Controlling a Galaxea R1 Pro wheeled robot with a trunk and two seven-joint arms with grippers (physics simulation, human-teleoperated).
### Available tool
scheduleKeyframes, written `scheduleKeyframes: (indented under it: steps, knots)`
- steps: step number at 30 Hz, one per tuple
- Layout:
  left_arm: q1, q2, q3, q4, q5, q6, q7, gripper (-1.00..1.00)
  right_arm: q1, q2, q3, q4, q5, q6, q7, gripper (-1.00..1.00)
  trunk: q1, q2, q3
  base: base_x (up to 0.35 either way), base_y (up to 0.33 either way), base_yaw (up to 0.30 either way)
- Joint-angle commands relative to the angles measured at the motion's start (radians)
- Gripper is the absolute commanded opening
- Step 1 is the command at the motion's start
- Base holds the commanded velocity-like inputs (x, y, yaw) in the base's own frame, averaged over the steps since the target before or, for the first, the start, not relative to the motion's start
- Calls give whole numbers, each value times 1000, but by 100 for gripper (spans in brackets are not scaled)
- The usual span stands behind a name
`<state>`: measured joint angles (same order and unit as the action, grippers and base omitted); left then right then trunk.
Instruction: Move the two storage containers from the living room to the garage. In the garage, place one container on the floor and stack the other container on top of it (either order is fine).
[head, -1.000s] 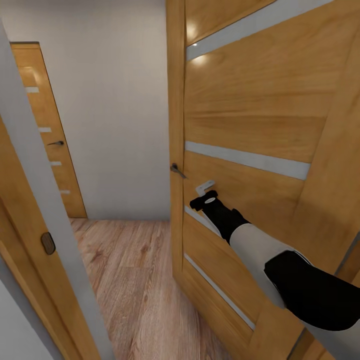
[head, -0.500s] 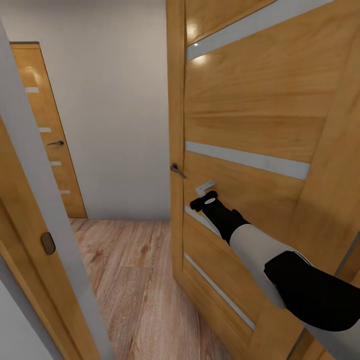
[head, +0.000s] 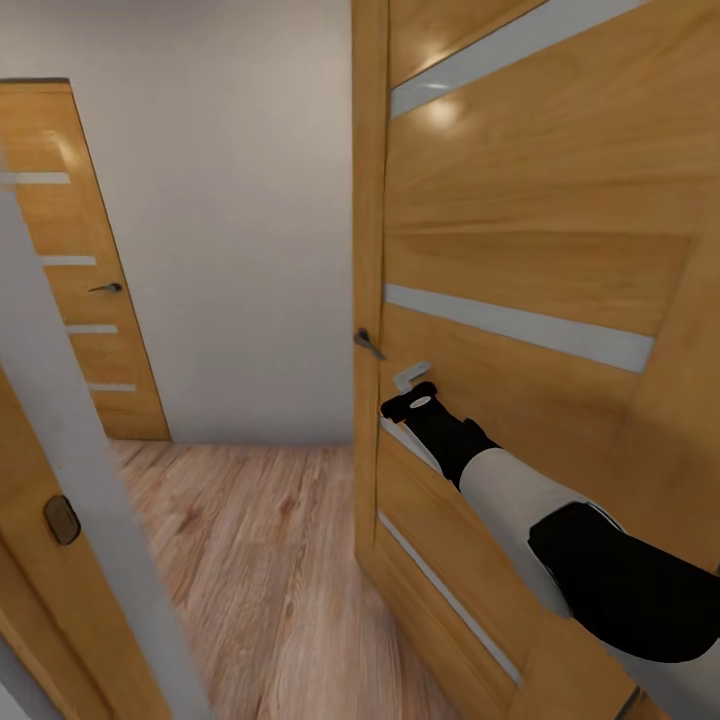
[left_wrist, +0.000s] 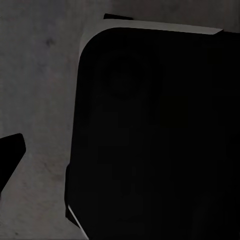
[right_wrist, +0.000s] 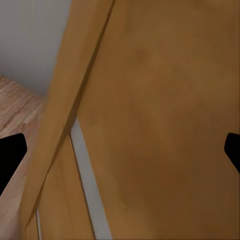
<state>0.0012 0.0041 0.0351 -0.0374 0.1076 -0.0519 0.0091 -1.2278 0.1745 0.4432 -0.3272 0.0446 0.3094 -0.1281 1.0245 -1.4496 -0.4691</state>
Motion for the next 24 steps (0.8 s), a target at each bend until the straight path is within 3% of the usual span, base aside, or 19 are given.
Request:
scheduleKeyframes:
  steps: [1,14,24]
  knots:
    - [0,0,3,-1,8,-2,0,100,-1,0,5,-1,15,8,-9,100,1,0,-1,209,0,0]
    - [0,0,3,-1,8,-2,0,100,-1,0,4,1,18,8,-14,100,1,0,-1,62,0,0]
    - [0,0,3,-1,9,-2,0,100,-1,0,3,21,20,7,-50,100,1,0,-1,282,0,0]
